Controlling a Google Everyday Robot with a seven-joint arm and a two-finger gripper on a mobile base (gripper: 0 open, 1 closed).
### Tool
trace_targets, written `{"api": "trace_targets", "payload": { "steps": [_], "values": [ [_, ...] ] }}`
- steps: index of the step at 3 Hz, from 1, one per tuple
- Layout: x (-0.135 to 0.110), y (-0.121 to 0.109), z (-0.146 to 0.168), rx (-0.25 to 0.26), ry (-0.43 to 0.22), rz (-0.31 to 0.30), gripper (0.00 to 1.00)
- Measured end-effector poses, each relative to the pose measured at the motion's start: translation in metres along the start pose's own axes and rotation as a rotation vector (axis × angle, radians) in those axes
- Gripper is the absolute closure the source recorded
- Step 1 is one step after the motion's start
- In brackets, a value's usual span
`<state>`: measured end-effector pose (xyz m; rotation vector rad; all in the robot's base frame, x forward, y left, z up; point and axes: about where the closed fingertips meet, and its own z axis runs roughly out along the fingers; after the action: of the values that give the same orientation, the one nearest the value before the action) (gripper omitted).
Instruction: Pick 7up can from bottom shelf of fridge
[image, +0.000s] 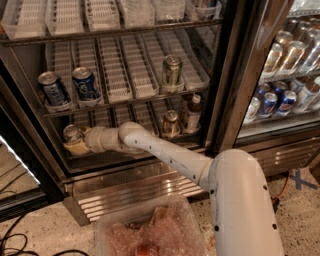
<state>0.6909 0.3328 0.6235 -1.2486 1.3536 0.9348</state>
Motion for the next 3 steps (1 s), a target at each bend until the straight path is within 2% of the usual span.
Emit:
{"api": "trace_targets", "payload": {
  "steps": [1,2,3],
  "values": [
    [-0.031,0.011,-0.019,-0.001,-0.008,-0.073,1.00],
    [-0.041,0.026,-0.042,-0.008,0.029,-0.098,1.00],
    [-0.042,0.038,-0.062,-0.005,0.070,-0.094,1.00]
  ]
}}
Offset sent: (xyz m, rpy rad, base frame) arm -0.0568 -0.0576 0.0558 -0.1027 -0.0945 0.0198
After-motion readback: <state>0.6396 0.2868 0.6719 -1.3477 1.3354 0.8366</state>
